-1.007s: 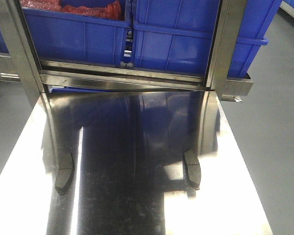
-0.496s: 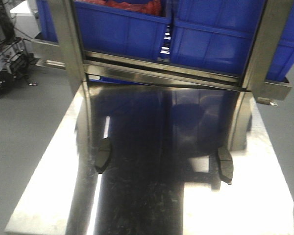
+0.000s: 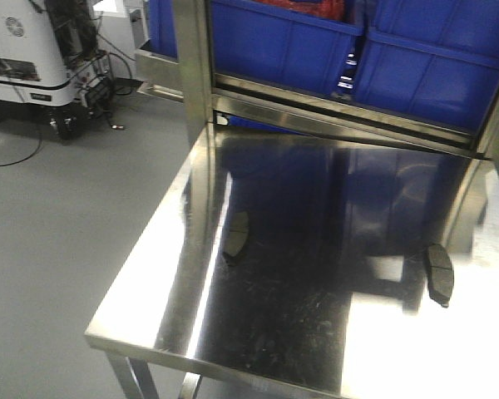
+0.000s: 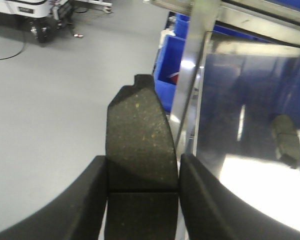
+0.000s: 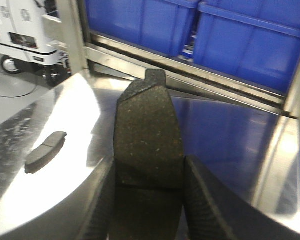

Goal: Move and align brake pads A on conveyor
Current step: 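Turn the base away from the table holding both pads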

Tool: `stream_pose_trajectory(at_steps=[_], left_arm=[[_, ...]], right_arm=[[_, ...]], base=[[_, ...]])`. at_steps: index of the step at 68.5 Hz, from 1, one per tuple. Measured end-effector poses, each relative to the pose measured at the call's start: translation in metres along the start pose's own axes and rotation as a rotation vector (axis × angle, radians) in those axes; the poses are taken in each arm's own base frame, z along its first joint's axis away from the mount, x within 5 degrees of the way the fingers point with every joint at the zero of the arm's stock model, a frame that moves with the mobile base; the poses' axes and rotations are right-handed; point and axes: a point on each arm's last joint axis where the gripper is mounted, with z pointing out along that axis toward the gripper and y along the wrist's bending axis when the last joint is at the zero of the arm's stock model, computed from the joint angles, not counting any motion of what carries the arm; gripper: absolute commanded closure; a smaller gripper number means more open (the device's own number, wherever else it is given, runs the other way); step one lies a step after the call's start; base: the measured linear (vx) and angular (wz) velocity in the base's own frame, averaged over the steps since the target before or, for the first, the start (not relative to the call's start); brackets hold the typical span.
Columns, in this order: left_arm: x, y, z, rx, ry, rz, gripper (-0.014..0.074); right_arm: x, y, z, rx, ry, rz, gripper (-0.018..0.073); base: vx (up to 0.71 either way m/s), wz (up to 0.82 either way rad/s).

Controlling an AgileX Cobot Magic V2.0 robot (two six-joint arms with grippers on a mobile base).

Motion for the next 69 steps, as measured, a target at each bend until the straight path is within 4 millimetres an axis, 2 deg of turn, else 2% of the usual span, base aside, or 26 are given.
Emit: stream_pose_trajectory(at_steps=[34,69], left_arm=[[0.0000,0.0000,0.0000,0.000,0.000,0.000,0.0433],[0.0001,0.0000,0.0000,0.000,0.000,0.000,0.0433]], right_arm=[[0.0000,0.0000,0.0000,0.000,0.000,0.000,0.0534],[0.0000,0.0000,0.0000,0.000,0.000,0.000,0.0534]], base=[[-0.05,0.32],[-0.01,0.67]])
